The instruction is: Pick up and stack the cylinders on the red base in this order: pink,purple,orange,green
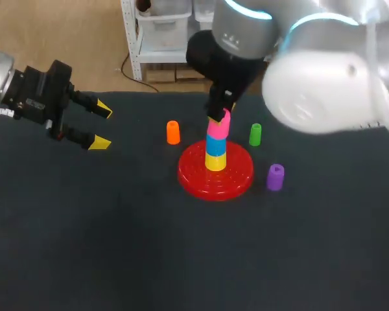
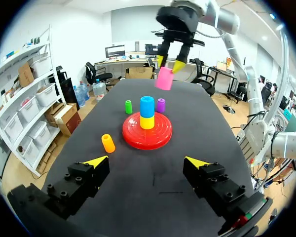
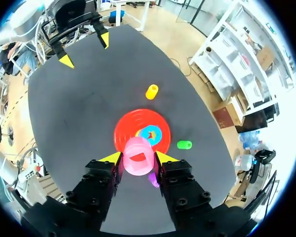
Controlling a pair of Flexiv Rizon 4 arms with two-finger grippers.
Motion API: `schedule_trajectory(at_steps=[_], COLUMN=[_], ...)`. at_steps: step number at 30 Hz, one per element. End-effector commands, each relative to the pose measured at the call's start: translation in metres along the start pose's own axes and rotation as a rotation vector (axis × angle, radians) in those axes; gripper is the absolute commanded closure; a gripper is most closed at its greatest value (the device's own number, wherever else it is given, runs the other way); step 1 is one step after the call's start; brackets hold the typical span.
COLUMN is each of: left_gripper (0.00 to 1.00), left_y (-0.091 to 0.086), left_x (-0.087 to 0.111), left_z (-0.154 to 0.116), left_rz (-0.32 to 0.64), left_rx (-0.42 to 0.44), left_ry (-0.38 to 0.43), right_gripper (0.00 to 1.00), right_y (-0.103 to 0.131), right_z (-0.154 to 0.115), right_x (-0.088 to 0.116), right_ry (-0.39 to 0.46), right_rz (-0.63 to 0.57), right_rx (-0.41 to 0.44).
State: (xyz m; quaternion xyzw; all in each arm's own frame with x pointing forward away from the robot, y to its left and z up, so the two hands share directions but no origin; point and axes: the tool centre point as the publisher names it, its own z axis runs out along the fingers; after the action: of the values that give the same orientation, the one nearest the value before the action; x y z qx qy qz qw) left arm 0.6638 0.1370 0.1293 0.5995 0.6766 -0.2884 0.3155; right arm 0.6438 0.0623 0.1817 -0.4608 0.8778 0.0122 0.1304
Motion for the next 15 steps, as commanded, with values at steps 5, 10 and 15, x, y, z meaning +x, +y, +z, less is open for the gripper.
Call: schedule_trajectory(at_steps=[5, 10, 15], left_gripper=[0.00, 0.00, 0.00], left_y=[-0.001, -0.001, -0.001], left_x=[0.001, 0.001, 0.001], left_z=[0.000, 0.000, 0.000], left_rz=[0.002, 0.002, 0.002], left_rx=[-0.004, -0.004, -0.004], left_ry=[-0.002, -0.002, -0.002], right_gripper=[1.00, 1.00, 1.00], right_y=[-0.017, -0.022, -0.025], right_z=[0.021, 0.035, 0.039], right_x=[-0.017, -0.011, -0.015], right_ry=[0.068, 0.100, 0.103], right_rz=[-0.027, -0.021, -0.045], right_rx=[-0.084, -0.057, -0.037])
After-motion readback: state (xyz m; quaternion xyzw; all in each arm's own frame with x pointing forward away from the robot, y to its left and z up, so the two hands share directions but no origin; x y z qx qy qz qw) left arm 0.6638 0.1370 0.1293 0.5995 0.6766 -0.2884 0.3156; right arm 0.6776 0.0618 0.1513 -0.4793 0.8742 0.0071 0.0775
